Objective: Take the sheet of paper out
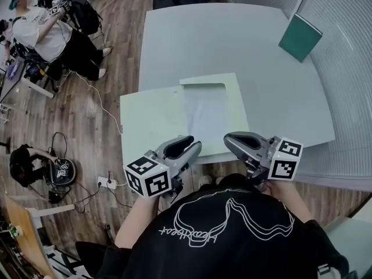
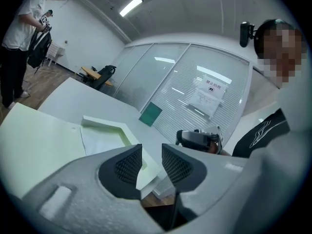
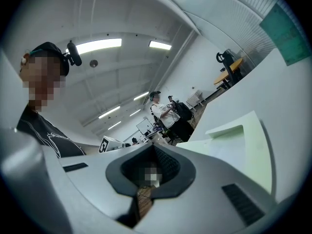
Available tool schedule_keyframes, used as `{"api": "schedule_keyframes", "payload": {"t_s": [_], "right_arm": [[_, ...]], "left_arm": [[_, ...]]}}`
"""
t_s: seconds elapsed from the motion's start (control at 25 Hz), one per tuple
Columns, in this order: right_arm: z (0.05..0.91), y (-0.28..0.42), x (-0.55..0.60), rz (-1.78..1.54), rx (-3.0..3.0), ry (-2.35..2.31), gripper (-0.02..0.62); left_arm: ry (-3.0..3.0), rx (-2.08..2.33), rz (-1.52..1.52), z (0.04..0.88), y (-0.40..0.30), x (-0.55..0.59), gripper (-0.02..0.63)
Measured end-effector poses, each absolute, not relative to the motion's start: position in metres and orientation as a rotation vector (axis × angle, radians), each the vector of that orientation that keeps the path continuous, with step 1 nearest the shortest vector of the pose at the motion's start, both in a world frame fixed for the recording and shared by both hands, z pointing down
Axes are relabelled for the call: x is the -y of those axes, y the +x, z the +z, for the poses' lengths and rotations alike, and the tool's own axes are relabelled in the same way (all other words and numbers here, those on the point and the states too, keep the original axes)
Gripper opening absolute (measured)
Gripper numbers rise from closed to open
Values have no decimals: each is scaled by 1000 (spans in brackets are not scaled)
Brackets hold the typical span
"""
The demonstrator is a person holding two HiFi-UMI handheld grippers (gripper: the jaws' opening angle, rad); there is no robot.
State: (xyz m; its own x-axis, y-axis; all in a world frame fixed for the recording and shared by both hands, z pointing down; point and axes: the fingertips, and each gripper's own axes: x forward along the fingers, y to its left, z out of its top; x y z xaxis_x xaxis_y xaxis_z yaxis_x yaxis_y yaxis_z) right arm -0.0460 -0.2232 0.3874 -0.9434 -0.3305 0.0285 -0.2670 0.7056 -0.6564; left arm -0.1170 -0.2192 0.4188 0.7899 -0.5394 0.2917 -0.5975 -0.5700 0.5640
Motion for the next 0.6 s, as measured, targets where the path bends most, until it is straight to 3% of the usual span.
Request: {"api": "schedule_keyframes", "payload": {"t_s": [0.6], "right_arm": [[404, -38, 256, -1167, -2816, -494, 9]], "left_arm": [[2115, 893, 263, 483, -135, 247, 155]]}}
